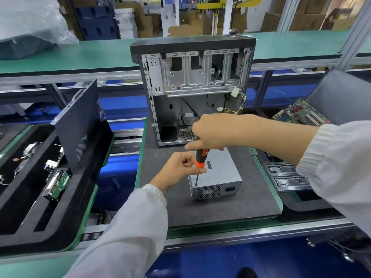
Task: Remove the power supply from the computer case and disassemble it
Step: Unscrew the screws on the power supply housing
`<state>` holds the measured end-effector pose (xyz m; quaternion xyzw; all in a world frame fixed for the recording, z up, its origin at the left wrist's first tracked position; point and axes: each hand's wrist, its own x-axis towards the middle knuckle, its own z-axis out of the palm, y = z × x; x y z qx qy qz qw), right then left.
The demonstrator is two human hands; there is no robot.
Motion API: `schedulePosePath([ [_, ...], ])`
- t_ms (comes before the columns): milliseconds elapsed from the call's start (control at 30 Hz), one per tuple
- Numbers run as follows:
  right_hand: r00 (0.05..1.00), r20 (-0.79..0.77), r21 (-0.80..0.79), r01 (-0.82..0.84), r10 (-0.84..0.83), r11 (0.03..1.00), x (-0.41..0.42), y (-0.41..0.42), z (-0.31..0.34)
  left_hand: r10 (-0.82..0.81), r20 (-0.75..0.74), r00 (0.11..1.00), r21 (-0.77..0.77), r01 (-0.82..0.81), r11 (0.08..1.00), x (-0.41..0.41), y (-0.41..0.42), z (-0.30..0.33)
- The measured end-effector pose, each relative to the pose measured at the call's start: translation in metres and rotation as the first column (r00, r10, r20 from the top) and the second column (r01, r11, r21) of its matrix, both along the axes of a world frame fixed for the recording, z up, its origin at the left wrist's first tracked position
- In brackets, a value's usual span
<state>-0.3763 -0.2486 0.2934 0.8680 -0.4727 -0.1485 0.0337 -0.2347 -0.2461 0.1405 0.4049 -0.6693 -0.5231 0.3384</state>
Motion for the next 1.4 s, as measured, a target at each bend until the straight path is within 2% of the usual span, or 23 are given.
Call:
schedulePosePath([
  [100, 0.988, -0.046, 0.048, -0.145, 0.147, 0.988, -0.001, 0.0, 0.005, -0.072, -0.025, 0.997, 0.014, 0.072, 0.997, 0.006, -0.001, -0.002],
  [167, 0.983, -0.046, 0.134, -0.168, 0.176, 0.977, -0.002, 0.003, 0.011, -0.135, -0.033, 0.99, 0.016, 0.135, 0.991, 0.011, 0.001, -0.001],
  [267, 0.984, -0.001, 0.162, -0.177, 0.179, 0.971, -0.001, 0.005, 0.012, -0.1, -0.031, 0.994, -0.012, 0.1, 0.995, 0.013, 0.002, 0.0],
  [300, 0.987, 0.032, 0.174, -0.161, 0.157, 0.972, 0.0, 0.005, 0.012, -0.075, -0.033, 0.997, -0.017, 0.074, 0.997, 0.012, 0.002, 0.0],
  [367, 0.997, 0.077, 0.201, -0.019, 0.004, 0.979, 0.001, 0.005, 0.013, -0.025, -0.027, 0.999, -0.009, 0.024, 1.0, 0.009, 0.0, 0.001],
  [433, 0.991, 0.019, 0.161, 0.129, -0.134, 0.979, 0.004, 0.005, 0.013, -0.005, -0.007, 1.0, 0.013, 0.005, 1.0, 0.007, -0.002, -0.003],
  [467, 0.99, -0.015, 0.132, 0.138, -0.137, 0.982, 0.005, 0.005, 0.012, -0.007, 0.004, 1.0, 0.015, 0.007, 1.0, 0.005, -0.002, -0.003],
  [633, 0.99, -0.081, 0.165, -0.101, 0.116, 0.981, 0.004, 0.004, 0.016, -0.078, -0.026, 0.997, 0.035, 0.079, 0.996, 0.009, -0.003, -0.003],
  [700, 0.982, -0.087, 0.179, -0.152, 0.169, 0.972, 0.003, 0.008, 0.018, -0.103, -0.039, 0.994, 0.048, 0.105, 0.993, 0.013, -0.001, 0.0],
  [767, 0.983, -0.057, 0.191, -0.162, 0.176, 0.968, 0.004, 0.009, 0.018, -0.097, -0.033, 0.995, -0.003, 0.097, 0.995, 0.015, 0.002, 0.004],
  [833, 0.991, -0.004, 0.239, -0.131, 0.136, 0.962, 0.004, 0.009, 0.018, -0.083, -0.048, 0.995, -0.012, 0.082, 0.997, 0.013, 0.004, 0.005],
  [900, 0.999, 0.016, 0.272, 0.022, -0.028, 0.962, 0.004, 0.008, 0.018, -0.06, -0.058, 0.997, -0.027, 0.059, 0.998, 0.011, 0.005, 0.005],
  [933, 0.995, -0.01, 0.254, 0.097, -0.098, 0.962, 0.006, 0.008, 0.017, -0.043, -0.046, 0.998, -0.034, 0.041, 0.999, 0.009, 0.005, 0.005],
  [1000, 0.989, -0.07, 0.198, 0.138, -0.127, 0.97, 0.009, 0.007, 0.012, -0.02, -0.013, 1.0, -0.041, 0.02, 0.999, 0.005, 0.005, 0.006],
  [1133, 0.988, -0.143, 0.131, -0.045, 0.064, 0.99, 0.007, 0.006, 0.011, -0.089, -0.006, 0.996, -0.029, 0.089, 0.996, 0.006, 0.003, 0.004],
  [1233, 0.983, -0.133, 0.152, -0.109, 0.13, 0.982, 0.003, 0.01, 0.018, -0.134, -0.024, 0.991, -0.012, 0.134, 0.991, 0.012, 0.003, 0.004],
  [1333, 0.984, -0.1, 0.155, -0.131, 0.147, 0.979, 0.004, 0.01, 0.017, -0.093, -0.024, 0.995, -0.032, 0.093, 0.995, 0.014, 0.001, 0.005],
  [1400, 0.995, -0.061, 0.212, -0.066, 0.081, 0.975, 0.005, 0.009, 0.018, -0.077, -0.033, 0.997, -0.034, 0.076, 0.997, 0.013, 0.002, 0.005],
])
